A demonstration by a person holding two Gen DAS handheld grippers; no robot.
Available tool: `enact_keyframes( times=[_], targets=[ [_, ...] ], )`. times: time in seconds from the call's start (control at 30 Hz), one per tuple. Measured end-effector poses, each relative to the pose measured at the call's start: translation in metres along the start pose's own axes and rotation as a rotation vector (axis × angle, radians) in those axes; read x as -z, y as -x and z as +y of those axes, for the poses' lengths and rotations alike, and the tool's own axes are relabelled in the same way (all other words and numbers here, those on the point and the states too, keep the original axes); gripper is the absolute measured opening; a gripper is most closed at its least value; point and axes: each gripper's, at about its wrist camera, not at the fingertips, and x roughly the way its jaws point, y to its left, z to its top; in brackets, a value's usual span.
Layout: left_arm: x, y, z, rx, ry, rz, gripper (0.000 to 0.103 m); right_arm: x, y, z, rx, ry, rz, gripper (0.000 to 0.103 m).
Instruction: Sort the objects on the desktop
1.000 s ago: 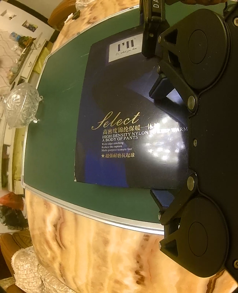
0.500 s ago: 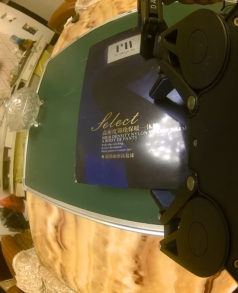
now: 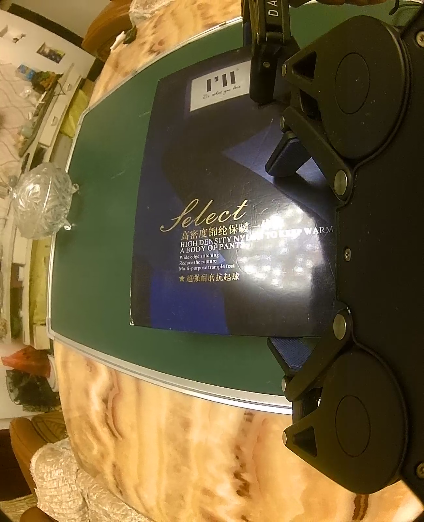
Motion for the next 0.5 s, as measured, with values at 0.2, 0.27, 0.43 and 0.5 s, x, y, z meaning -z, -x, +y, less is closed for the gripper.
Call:
enact_keyframes(
  times=[0.2, 0.27, 0.43, 0.5],
  targets=[
    [0.002, 0.013, -0.003, 0.002, 0.0, -0.012, 0.103, 0.002, 0.011, 0.003, 0.0, 0.004, -0.013, 0.103],
    [0.002, 0.017, -0.004, 0.003, -0.001, -0.017, 0.103, 0.002, 0.015, 0.004, 0.0, 0.004, -0.018, 0.103],
    [0.002, 0.027, -0.006, 0.0, -0.006, -0.027, 0.103, 0.002, 0.023, 0.008, -0.001, 0.007, -0.028, 0.103],
    [0.003, 0.031, -0.007, -0.001, -0.007, -0.031, 0.103, 0.003, 0.027, 0.008, -0.002, 0.007, -0.032, 0.103]
  ],
)
